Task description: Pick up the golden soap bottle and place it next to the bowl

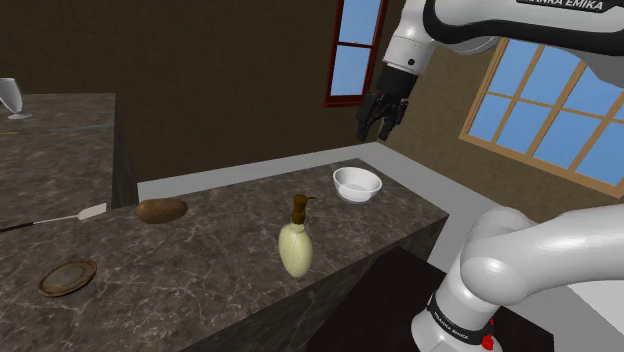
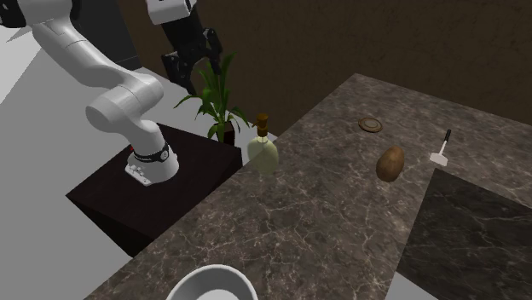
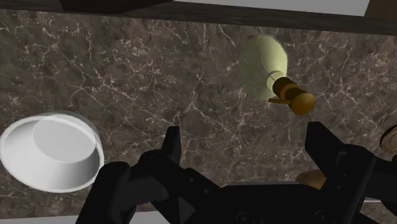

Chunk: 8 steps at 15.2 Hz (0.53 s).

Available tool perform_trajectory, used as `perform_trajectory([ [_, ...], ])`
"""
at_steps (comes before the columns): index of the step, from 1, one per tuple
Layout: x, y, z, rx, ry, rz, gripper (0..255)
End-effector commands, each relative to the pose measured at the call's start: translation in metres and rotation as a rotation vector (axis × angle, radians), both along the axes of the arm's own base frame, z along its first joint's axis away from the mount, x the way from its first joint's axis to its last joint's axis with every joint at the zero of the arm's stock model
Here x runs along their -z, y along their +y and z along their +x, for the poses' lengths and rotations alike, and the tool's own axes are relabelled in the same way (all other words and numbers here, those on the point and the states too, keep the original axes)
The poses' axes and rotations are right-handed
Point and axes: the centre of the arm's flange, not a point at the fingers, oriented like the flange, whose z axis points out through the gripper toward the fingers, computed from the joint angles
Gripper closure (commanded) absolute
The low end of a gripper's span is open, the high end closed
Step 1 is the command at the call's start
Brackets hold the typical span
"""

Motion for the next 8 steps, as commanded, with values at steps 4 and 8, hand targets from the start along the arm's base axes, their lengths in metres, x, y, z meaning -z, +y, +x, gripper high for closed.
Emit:
perform_trajectory([
  [4, 0.032, 0.024, 0.003, 0.003, -0.031, -0.013, 0],
  [8, 0.076, 0.056, 0.008, 0.008, -0.073, -0.031, 0],
])
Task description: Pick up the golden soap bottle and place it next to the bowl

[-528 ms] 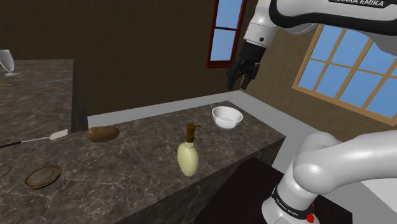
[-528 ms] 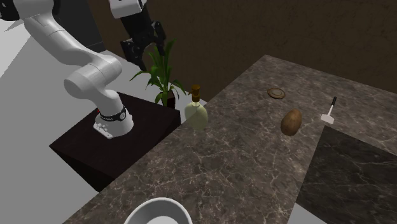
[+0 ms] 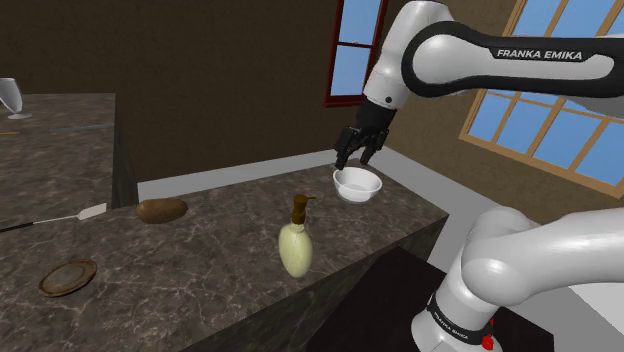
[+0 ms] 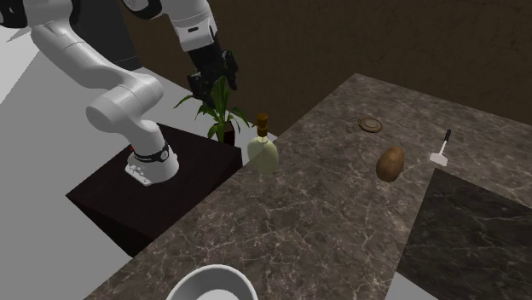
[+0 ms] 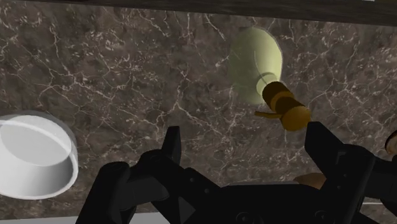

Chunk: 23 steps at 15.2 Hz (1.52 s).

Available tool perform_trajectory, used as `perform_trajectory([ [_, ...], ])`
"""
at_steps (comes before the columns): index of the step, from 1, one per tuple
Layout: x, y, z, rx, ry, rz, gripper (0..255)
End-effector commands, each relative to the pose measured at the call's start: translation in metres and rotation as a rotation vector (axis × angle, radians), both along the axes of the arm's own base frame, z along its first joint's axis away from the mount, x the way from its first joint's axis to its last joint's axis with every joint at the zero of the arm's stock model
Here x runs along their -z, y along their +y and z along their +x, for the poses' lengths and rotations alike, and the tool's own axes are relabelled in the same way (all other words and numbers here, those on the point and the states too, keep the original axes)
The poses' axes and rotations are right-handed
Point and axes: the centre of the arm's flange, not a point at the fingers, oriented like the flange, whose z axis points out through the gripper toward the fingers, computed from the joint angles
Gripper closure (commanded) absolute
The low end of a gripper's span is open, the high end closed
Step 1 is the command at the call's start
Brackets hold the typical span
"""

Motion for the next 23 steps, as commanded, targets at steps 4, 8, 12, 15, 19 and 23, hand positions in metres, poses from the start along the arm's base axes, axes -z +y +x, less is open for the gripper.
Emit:
perform_trajectory([
  [4, 0.055, 0.037, 0.009, 0.007, -0.055, -0.022, 0],
  [8, 0.099, 0.067, 0.018, 0.011, -0.097, -0.040, 0],
  [12, 0.143, 0.096, 0.029, 0.016, -0.138, -0.057, 0],
  [15, 0.155, 0.097, 0.033, 0.016, -0.140, -0.058, 0],
  [19, 0.175, 0.098, 0.040, 0.016, -0.140, -0.058, 0],
  [23, 0.183, 0.099, 0.042, 0.016, -0.140, -0.058, 0],
])
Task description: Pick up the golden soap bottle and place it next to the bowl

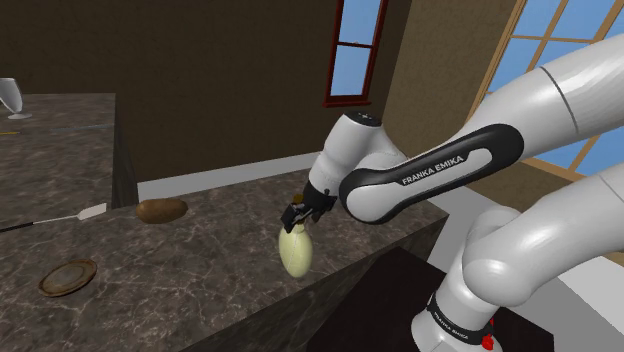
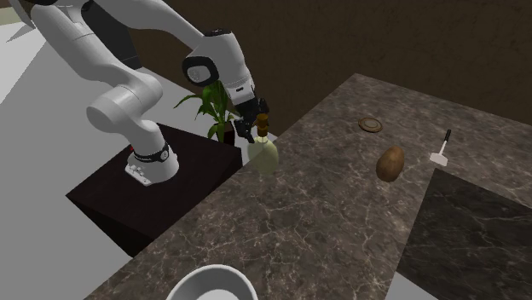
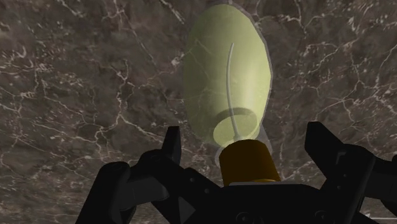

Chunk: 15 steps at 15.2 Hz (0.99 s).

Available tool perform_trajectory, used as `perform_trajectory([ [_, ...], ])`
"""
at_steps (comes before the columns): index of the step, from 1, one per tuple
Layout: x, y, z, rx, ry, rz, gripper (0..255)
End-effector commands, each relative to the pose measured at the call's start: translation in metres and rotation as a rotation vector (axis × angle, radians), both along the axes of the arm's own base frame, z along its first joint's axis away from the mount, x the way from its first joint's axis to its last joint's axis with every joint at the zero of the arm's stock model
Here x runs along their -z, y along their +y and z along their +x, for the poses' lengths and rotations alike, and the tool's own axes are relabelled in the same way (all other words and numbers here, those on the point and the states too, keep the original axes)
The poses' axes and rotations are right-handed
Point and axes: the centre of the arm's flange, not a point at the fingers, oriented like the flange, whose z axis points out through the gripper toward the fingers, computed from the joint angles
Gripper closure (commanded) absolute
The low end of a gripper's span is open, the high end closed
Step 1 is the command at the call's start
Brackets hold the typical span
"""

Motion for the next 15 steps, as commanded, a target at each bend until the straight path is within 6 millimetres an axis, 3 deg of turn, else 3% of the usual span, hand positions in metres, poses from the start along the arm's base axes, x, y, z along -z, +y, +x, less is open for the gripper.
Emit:
perform_trajectory([
  [1, 0.0008, 0.0000, 0.0000, 0.000, 0.000, 0.000, 0],
  [5, 0.0008, 0.0000, 0.0000, 0.000, 0.000, 0.000, 0],
  [6, 0.0008, 0.0000, 0.0000, 0.000, 0.000, 0.000, 255],
  [15, 0.0008, 0.0000, 0.0000, 0.000, 0.000, 0.000, 255],
])
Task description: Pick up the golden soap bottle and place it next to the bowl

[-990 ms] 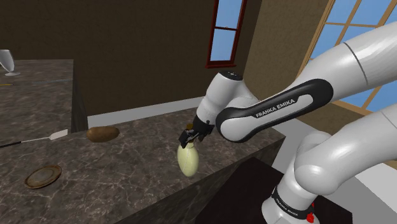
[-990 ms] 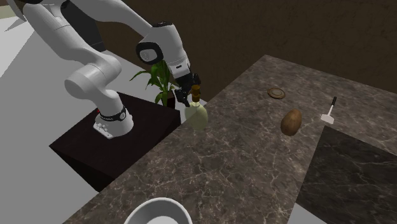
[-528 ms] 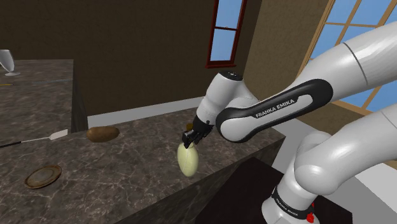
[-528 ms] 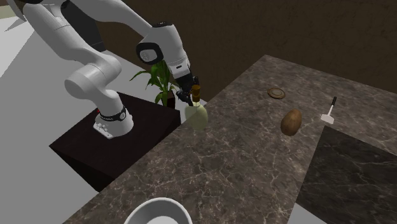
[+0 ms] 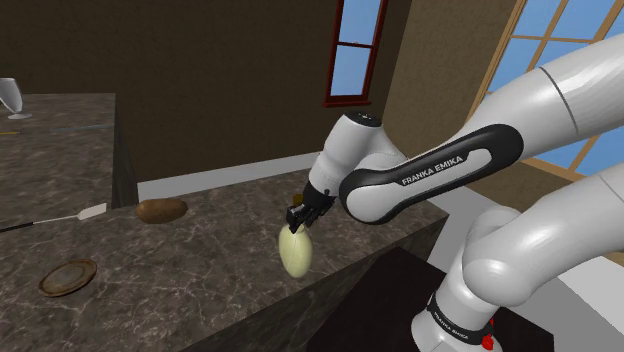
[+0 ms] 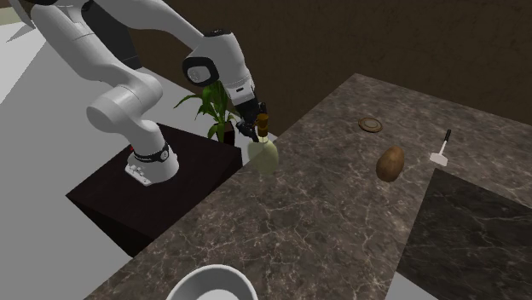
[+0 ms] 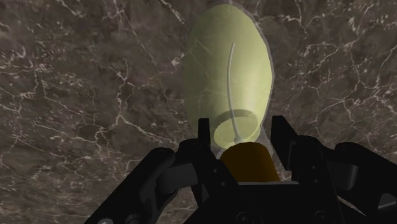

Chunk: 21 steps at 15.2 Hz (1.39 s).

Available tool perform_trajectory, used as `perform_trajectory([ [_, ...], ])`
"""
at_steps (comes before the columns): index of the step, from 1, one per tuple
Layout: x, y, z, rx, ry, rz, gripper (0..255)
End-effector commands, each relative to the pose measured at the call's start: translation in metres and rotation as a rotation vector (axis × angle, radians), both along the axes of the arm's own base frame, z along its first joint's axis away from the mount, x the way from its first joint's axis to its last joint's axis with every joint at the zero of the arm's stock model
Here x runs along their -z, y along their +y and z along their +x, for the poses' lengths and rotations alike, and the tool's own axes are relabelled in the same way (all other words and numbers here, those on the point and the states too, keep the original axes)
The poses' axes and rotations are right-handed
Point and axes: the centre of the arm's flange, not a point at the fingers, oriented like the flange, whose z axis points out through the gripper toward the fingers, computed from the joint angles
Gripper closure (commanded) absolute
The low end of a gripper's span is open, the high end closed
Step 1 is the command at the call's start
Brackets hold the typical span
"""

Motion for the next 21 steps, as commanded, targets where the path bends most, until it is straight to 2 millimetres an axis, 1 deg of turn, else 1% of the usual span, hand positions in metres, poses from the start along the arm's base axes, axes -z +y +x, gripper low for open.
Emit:
perform_trajectory([
  [1, -0.005, 0.000, 0.000, 0.000, 0.000, 0.000, 255],
  [21, -0.111, 0.000, 0.000, 0.000, 0.000, 0.000, 255],
])
